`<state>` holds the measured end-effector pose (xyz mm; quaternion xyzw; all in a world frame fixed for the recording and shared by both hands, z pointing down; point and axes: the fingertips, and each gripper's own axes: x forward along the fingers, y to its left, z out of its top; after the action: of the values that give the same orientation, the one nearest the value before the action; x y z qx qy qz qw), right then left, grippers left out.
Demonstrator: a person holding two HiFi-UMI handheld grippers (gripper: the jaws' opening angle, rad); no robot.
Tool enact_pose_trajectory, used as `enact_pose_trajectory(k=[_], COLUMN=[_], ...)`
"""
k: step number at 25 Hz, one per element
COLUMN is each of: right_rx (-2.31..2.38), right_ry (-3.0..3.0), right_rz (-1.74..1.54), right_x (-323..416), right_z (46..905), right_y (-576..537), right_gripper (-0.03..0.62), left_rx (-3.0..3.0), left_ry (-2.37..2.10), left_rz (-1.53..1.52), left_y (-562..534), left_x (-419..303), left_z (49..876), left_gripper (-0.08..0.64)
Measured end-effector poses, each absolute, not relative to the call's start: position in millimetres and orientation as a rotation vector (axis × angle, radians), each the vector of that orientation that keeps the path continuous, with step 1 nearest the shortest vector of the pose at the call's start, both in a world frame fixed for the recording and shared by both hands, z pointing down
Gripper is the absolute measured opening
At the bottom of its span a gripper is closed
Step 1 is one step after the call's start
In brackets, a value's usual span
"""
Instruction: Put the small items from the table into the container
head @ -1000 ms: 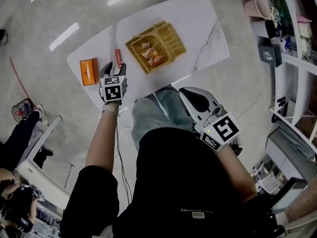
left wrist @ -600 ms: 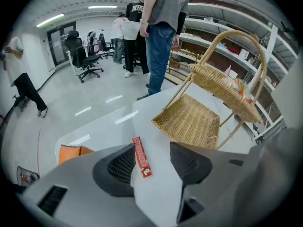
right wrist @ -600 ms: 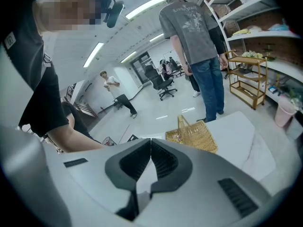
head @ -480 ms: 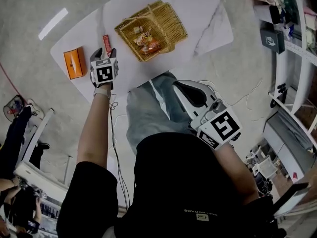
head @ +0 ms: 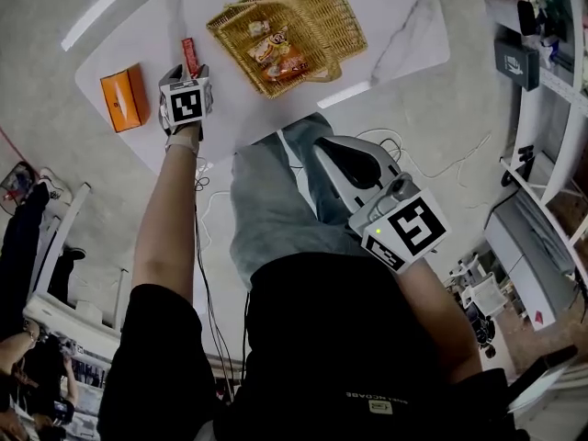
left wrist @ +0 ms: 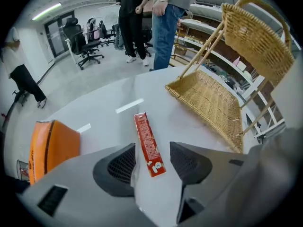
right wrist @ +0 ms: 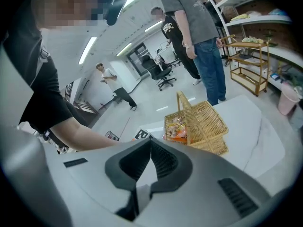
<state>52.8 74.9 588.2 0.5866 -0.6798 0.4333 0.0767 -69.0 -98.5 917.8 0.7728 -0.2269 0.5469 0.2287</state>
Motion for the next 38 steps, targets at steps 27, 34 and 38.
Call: enact_pose_trajectory(k=[27,34,38], right_rx=[1.774,1.81,1.84], right_ry=[-2.024,-2.044,-2.069], right_rz=[1.323,1.287,1.258], right_x=[51,53,51], right_z=[594,577,560], right_y=[86,82,77], right_gripper=[0.011,0.011,0.011], left_rx=[2.059,2.09,2.118], left_ry=[-0.686,-0.668,-0.653], left_rz=[1.503,1.505,1.498], left_y=[-100,-97,-95], left_x=[-81,-82,-82], left_z=[937,912,887], left_gripper=[0.112,0.112,0.11])
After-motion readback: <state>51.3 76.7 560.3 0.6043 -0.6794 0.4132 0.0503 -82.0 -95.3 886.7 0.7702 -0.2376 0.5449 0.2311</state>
